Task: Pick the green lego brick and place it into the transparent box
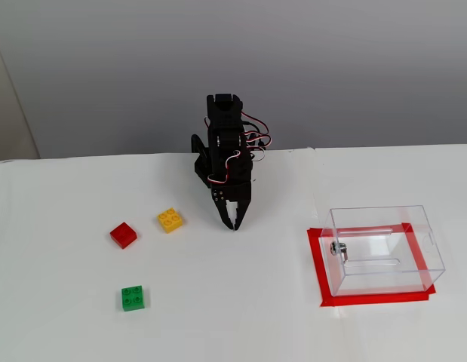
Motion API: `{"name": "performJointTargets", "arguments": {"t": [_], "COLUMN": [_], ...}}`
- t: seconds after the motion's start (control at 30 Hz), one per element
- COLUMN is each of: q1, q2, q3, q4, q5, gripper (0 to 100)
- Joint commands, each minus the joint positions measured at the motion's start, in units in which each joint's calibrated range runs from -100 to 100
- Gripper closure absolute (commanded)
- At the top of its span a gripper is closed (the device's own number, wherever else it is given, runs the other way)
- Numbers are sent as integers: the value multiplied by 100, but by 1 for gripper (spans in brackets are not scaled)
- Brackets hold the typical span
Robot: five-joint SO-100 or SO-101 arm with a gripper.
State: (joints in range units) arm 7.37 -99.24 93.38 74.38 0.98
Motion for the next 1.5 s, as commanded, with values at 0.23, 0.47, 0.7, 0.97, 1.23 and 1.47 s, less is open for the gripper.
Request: {"name": "performJointTargets", "arguments": {"t": [0.23, 0.47, 0.7, 0.97, 1.23, 1.47], "q1": [-31, 50, 124, 1041, 2010, 2520], "q2": [-34, 17, 798, 2622, 3666, 4633], "q3": [-116, -504, -1445, -2909, -4401, -5242], "q4": [-136, -493, -493, -536, -536, -1024], "q5": [-35, 7, 33, 716, 727, 1108], "gripper": [99, 99, 99, 99, 99, 99]}}
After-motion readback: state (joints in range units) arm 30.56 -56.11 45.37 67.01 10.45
